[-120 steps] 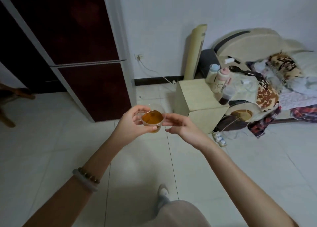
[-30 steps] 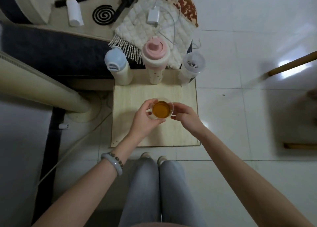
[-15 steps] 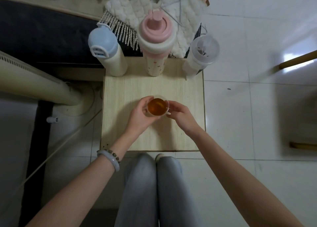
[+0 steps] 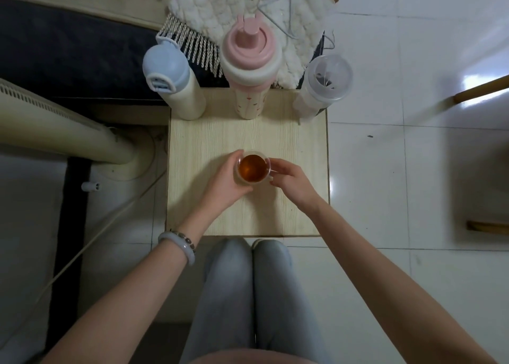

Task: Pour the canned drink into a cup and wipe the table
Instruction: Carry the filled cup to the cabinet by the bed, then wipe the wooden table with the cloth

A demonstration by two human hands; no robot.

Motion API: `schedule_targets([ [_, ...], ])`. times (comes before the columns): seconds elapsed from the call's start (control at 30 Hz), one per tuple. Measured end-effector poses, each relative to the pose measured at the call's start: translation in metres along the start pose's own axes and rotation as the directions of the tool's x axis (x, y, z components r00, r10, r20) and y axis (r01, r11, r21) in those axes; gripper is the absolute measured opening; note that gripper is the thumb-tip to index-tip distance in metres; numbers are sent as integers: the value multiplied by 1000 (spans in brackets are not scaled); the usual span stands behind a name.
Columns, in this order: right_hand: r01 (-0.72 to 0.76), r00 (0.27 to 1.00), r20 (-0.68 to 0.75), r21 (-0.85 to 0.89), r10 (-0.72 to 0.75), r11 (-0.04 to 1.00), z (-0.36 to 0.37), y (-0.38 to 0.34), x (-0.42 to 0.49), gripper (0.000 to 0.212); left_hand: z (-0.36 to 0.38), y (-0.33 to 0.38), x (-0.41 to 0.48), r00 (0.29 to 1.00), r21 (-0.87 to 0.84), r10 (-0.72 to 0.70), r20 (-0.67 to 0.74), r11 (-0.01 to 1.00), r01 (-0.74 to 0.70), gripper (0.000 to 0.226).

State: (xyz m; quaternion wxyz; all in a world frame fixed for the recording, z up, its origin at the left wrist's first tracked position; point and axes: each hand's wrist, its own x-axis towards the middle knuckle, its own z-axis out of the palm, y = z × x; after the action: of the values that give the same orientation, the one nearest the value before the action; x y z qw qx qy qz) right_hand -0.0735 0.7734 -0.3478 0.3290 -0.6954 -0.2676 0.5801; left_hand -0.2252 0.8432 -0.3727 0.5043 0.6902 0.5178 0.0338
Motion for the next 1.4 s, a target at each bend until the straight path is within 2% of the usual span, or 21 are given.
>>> schedule_targets([
  [0.07,-24,999,-40,-86,21,996,-2,-8,-12,51,-13,13,-10,1000,175,1,5,985,-2,94],
  [0.13,-22,998,-59,-281,6,959,-8,-21,-33,56,-27,34,-26,999,320,37,16,946,-40,96],
  [0.23,51,996,-29,-630,-89,775,-18,-53,-74,62,-45,72,-53,988,477,130,78,866,-151,96],
  [0.4,62,979,-66,-804,-193,591,-37,-113,-155,65,-71,149,-102,936,654,301,184,674,-345,94],
  [0.5,34,960,-126,-832,-249,553,-51,-140,-203,67,-84,192,-133,905,706,362,222,581,-405,93],
  [0.6,-20,927,-223,-831,-301,556,-61,-157,-248,67,-95,227,-161,862,716,442,247,517,-470,91],
  [0.7,-89,880,-346,-793,-325,603,-66,-169,-288,68,-103,257,-178,788,697,535,305,438,-567,91],
  [0.83,-197,814,-508,-696,-280,690,-64,-171,-334,69,-104,285,-189,705,677,579,409,325,-660,91],
  [0.93,-266,745,-616,-625,-254,734,-58,-164,-366,68,-95,301,-198,607,621,618,500,233,-748,92],
  [1.17,-413,515,-847,-380,-132,828,-44,-124,-435,69,-35,327,-237,318,388,634,705,31,-921,91],
  [1.27,-430,412,-908,-264,-72,863,-40,-102,-468,68,-3,340,-265,188,275,629,755,-42,-961,90],
  [1.4,-458,265,-964,-100,28,883,-43,-70,-514,67,42,362,-302,60,169,603,796,-127,-977,88],
])
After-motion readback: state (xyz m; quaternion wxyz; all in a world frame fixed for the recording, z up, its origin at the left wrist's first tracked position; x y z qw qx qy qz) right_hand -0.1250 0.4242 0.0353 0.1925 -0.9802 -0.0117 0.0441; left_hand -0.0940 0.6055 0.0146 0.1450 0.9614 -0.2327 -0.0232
